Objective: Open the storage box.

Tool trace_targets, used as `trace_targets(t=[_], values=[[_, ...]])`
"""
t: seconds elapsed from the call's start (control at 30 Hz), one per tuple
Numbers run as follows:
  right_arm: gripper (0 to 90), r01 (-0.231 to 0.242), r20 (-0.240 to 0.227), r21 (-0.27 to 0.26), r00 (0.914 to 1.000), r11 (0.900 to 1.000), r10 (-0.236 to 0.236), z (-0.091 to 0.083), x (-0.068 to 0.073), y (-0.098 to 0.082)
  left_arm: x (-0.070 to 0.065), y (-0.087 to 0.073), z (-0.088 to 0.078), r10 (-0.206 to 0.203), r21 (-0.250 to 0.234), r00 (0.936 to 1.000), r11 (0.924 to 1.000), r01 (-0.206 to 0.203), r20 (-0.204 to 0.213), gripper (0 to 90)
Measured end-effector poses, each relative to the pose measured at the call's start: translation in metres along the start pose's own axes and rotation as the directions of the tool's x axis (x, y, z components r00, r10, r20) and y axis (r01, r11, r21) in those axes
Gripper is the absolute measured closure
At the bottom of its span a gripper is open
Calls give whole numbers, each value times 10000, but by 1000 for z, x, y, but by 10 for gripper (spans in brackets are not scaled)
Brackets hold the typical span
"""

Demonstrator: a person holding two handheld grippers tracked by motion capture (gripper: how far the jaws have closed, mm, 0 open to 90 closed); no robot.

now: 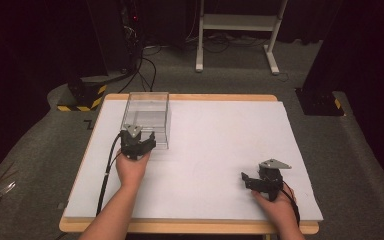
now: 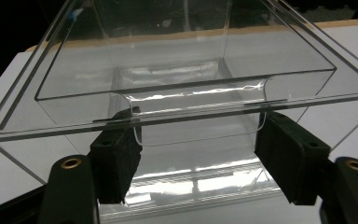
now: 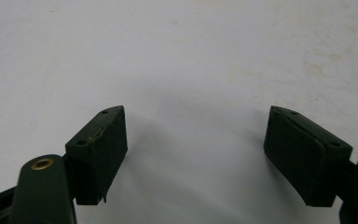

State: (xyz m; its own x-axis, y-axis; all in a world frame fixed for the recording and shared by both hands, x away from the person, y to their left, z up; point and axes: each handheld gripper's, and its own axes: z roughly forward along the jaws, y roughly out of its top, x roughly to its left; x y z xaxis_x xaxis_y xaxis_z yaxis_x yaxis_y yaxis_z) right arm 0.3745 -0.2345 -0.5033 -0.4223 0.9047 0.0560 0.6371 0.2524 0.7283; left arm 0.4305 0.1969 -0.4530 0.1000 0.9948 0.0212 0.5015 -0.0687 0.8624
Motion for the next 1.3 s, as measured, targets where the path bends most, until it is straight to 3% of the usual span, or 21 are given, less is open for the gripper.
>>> trace_targets(t=[0.4, 1.3], values=[[213, 14, 13, 7, 10000, 10000, -14, 0, 0, 0, -4, -1, -3, 89, -53, 9999, 9999, -89, -144, 328], [213, 49, 34, 8, 10000, 10000, -49, 0, 1, 0, -6, -18, -23, 0, -331, 10000, 9995, -1, -46, 329]])
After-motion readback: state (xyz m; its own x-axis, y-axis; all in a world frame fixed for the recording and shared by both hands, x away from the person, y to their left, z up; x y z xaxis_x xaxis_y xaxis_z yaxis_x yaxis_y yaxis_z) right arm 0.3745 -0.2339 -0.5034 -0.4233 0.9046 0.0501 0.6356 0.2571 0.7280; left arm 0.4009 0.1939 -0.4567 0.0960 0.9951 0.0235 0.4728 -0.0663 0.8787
